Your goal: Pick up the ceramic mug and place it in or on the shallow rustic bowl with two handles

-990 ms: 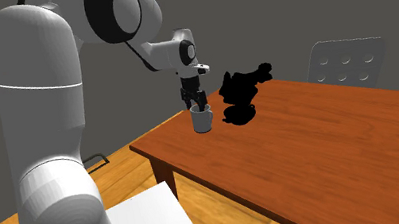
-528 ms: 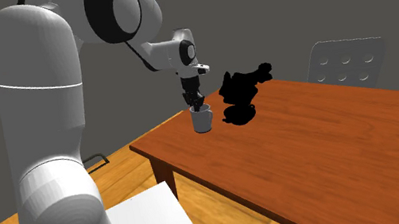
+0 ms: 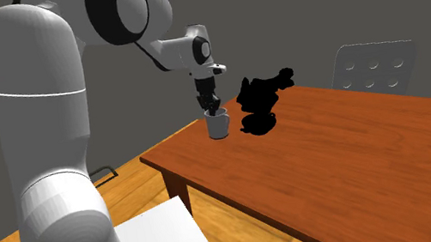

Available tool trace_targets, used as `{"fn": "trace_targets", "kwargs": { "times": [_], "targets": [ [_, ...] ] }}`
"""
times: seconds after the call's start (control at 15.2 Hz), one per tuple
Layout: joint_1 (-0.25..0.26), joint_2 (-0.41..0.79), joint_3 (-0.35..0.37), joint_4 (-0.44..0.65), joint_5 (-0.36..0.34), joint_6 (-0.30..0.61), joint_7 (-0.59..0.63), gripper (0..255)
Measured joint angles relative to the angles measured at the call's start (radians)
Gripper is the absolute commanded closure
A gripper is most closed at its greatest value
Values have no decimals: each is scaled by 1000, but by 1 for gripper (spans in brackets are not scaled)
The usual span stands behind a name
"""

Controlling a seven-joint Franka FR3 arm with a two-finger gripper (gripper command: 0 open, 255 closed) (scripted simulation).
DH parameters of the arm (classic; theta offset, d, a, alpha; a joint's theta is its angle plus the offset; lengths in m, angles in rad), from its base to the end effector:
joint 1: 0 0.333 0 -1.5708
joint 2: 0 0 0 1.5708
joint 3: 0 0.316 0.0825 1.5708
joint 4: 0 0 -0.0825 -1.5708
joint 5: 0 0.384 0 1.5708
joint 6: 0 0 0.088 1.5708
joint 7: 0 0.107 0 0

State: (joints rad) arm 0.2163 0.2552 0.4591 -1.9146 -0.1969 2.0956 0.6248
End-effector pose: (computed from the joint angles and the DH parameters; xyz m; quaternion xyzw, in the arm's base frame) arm 0.4838 0.3598 0.3712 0.9968 0.0714 -0.0003 0.0352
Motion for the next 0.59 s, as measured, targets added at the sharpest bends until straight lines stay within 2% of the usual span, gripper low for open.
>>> {"fn": "trace_targets", "kwargs": {
  "times": [0.59],
  "targets": [
    [-6,-53,10,61,34,-107,-25,255]
  ]
}}
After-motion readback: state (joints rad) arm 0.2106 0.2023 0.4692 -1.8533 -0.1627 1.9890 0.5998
